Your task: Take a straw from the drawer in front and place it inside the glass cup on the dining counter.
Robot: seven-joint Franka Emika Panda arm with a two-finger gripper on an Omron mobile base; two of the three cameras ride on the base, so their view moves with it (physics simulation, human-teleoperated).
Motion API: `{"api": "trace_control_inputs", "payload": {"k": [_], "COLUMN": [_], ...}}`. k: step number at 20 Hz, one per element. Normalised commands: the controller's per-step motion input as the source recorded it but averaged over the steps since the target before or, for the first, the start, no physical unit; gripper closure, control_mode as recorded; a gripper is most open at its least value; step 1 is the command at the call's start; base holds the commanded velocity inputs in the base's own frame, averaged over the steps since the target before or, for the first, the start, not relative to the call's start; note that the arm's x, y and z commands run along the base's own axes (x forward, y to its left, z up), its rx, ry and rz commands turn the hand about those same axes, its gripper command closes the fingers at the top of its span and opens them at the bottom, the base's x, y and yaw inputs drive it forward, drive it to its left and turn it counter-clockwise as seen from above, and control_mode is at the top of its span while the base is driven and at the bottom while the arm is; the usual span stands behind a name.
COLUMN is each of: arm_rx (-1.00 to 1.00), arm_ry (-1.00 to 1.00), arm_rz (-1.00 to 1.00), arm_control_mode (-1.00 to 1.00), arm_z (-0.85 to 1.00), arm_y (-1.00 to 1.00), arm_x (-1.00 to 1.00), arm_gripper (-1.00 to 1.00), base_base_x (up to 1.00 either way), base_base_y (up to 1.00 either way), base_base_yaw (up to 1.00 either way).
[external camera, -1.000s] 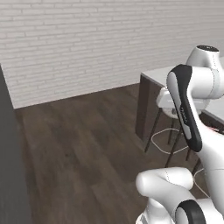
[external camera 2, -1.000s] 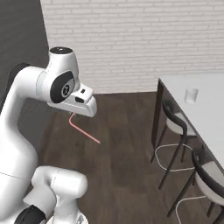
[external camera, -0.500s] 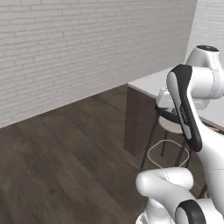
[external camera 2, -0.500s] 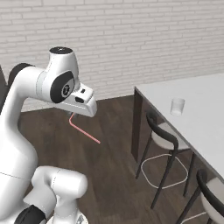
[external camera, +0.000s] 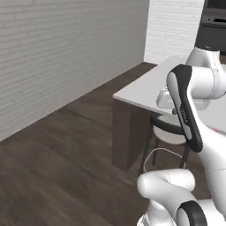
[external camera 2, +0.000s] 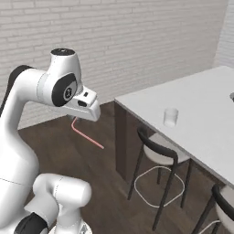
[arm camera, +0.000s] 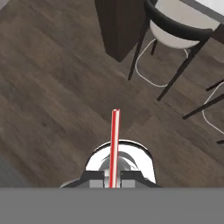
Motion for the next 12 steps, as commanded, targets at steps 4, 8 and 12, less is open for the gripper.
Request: {"api": "trace_control_inputs", "payload": {"k": [4, 8, 12], "arm_rx": [0.0, 0.0, 0.0], "arm_ry": [0.0, 0.0, 0.0], "arm_rz": [0.0, 0.0, 0.0], "arm_control_mode": [1.0, 1.0, 1.0], "arm_z": [0.0, 0.0, 0.0], "arm_y": [0.0, 0.0, 0.0], "arm_x": [0.0, 0.0, 0.0], "arm_gripper": [1.0, 1.0, 1.0], "base_base_x": [0.7, 0.67, 0.65], "base_base_y": [0.21, 0.23, 0.16], "base_base_yaw": [-0.54, -0.56, -0.55]}}
